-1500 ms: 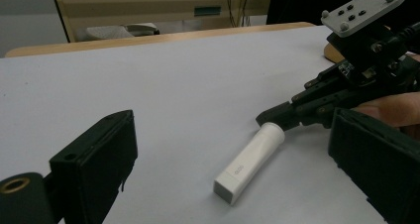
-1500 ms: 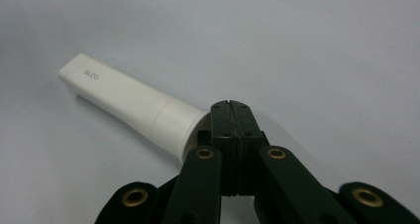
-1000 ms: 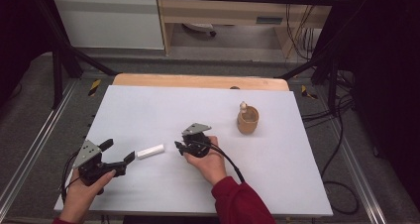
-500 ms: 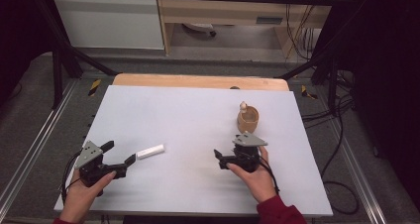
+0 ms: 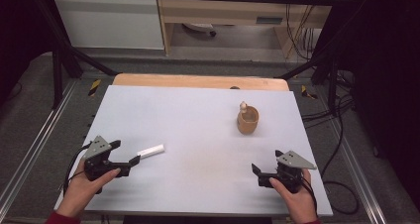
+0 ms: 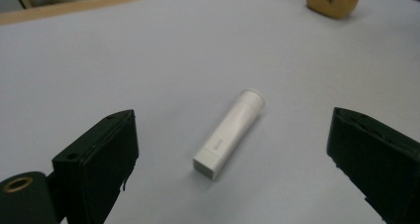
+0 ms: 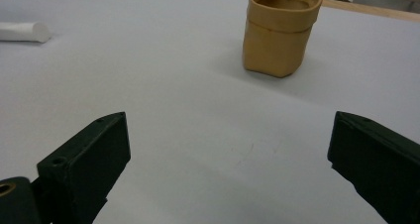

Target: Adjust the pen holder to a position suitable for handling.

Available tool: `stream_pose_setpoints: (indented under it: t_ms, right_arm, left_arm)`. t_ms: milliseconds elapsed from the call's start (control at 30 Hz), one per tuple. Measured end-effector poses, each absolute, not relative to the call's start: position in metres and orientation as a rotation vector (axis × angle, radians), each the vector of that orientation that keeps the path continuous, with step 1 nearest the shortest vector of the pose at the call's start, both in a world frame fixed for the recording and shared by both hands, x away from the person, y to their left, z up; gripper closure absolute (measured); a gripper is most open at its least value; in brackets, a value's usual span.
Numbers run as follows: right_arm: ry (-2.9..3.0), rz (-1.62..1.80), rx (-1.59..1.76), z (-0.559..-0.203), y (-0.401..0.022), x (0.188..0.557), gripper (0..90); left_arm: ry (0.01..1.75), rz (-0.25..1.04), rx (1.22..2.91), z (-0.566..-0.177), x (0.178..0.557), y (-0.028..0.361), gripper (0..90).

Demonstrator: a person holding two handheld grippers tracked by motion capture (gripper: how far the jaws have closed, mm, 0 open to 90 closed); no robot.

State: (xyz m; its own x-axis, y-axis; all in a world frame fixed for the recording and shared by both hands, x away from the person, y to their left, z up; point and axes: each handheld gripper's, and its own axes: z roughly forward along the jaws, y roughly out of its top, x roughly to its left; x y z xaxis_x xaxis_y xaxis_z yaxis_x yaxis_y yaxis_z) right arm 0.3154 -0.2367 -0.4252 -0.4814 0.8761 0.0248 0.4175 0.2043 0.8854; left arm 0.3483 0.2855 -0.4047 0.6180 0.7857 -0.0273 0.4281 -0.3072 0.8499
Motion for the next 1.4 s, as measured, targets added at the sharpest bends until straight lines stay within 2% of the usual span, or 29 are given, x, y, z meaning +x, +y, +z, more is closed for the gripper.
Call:
stream_pose_setpoints:
  t_ms: [433, 867, 1300, 1400]
  right_arm:
    - [2.026, 1.223, 1.207, -0.433, -0.229, 0.320, 3.4]
    - [2.010, 1.249, 1.262, -0.435, -0.232, 0.321, 3.4]
    - [2.037, 1.214, 1.258, -0.437, -0.230, 0.322, 3.7]
    - [2.039, 1.212, 1.259, -0.437, -0.229, 0.323, 3.7]
  left_arm:
    - [0.879, 0.451, 2.147, -0.391, 0.384, 0.270, 7.2]
    - [0.848, 0.373, 2.279, -0.405, 0.409, 0.262, 8.0]
    - [0.771, 0.355, 2.397, -0.420, 0.414, 0.262, 22.1]
    - [0.767, 0.344, 2.401, -0.421, 0.413, 0.265, 29.4]
